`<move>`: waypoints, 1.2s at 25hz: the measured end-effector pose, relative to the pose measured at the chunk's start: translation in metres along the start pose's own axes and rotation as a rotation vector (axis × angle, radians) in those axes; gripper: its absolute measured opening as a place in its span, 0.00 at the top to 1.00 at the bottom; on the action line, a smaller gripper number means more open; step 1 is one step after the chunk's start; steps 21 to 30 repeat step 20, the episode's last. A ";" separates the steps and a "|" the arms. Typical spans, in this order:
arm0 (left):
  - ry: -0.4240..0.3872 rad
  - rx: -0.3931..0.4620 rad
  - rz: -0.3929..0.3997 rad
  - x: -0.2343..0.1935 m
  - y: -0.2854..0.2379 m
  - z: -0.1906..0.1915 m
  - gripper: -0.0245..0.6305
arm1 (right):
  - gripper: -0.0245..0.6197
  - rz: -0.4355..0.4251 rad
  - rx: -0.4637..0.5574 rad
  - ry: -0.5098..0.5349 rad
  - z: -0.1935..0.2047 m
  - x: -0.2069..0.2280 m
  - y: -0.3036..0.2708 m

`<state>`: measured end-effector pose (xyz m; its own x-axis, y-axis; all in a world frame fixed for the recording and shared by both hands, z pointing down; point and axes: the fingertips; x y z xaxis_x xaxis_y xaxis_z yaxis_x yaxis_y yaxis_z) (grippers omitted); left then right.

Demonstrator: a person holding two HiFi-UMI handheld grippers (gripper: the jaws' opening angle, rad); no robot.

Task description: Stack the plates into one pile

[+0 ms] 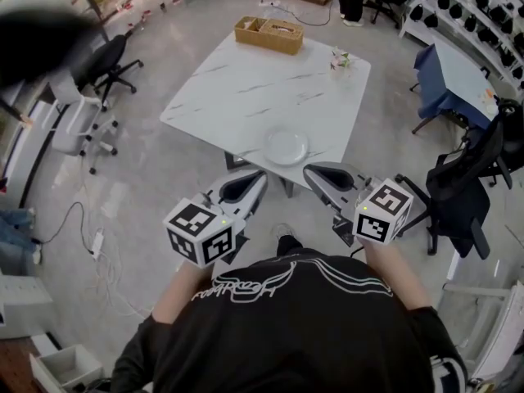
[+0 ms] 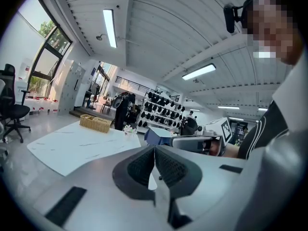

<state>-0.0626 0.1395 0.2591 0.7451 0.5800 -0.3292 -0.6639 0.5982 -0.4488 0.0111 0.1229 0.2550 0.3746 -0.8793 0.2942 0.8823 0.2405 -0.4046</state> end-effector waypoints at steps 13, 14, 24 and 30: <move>0.027 -0.021 -0.019 -0.009 -0.004 0.010 0.92 | 0.92 -0.001 -0.014 -0.028 0.008 0.003 -0.003; 0.026 -0.023 -0.019 -0.009 -0.005 0.011 0.92 | 0.92 0.001 -0.014 -0.030 0.009 0.004 -0.003; 0.018 -0.035 -0.022 -0.013 -0.009 0.015 0.92 | 0.92 0.011 -0.015 -0.034 0.011 0.006 -0.004; 0.018 -0.035 -0.022 -0.013 -0.009 0.015 0.92 | 0.92 0.011 -0.015 -0.034 0.011 0.006 -0.004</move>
Point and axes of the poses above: the fingertips, and each gripper's own axes: y backward along the fingers, x to its right, z out of its underside, and after that the axes turned 15 degrees about -x, right-handed
